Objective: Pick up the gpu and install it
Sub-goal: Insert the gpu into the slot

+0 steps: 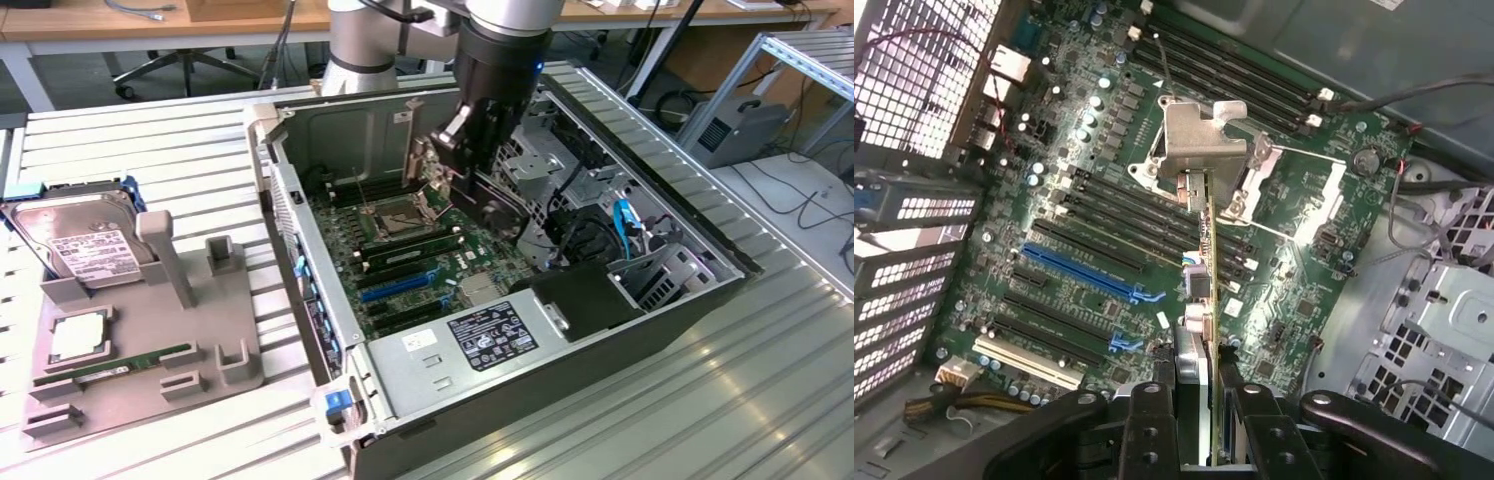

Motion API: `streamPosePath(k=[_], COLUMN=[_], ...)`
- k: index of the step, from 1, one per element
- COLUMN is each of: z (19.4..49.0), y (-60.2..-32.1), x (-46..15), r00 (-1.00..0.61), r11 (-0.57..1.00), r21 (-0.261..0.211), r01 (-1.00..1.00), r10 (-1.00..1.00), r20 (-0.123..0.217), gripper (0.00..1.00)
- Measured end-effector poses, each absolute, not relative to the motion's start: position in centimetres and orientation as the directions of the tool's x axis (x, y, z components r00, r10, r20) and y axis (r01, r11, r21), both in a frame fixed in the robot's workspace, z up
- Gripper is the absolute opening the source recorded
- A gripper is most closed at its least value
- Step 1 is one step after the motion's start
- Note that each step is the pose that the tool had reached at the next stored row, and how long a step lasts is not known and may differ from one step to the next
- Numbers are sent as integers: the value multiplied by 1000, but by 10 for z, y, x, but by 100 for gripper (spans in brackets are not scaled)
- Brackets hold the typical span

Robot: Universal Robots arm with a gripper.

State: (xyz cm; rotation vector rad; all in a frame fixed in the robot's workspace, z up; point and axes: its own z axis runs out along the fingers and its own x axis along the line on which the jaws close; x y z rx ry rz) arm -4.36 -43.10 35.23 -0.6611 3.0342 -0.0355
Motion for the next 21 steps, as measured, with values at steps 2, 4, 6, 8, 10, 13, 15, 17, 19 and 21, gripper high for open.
streamPosePath(k=[2,4,6,8,10,13,15,17,19,21], z=[352,352,352,352,352,352,352,352,352,352], y=[-431,-431,-431,-431,-431,-431,-431,-431,-431,-431], x=[-44,-44,-44,-44,-44,-44,-44,-44,-44,-44], r00=[-901,-888,-877,-868,-860,-848,-840,-828,-815,-807], r11=[901,888,877,868,860,848,840,828,816,807], r21=[-30,-30,-30,-30,-30,-30,-30,-30,-30,-30], r01=[-433,-458,-480,-495,-509,-529,-542,-560,-577,-589], r10=[-434,-459,-480,-496,-510,-530,-542,-560,-578,-590], r20=[-30,-30,-30,-30,-30,-30,-30,-30,-30,-30], gripper=[27,27,27,27,27,27,27,27,27,27])
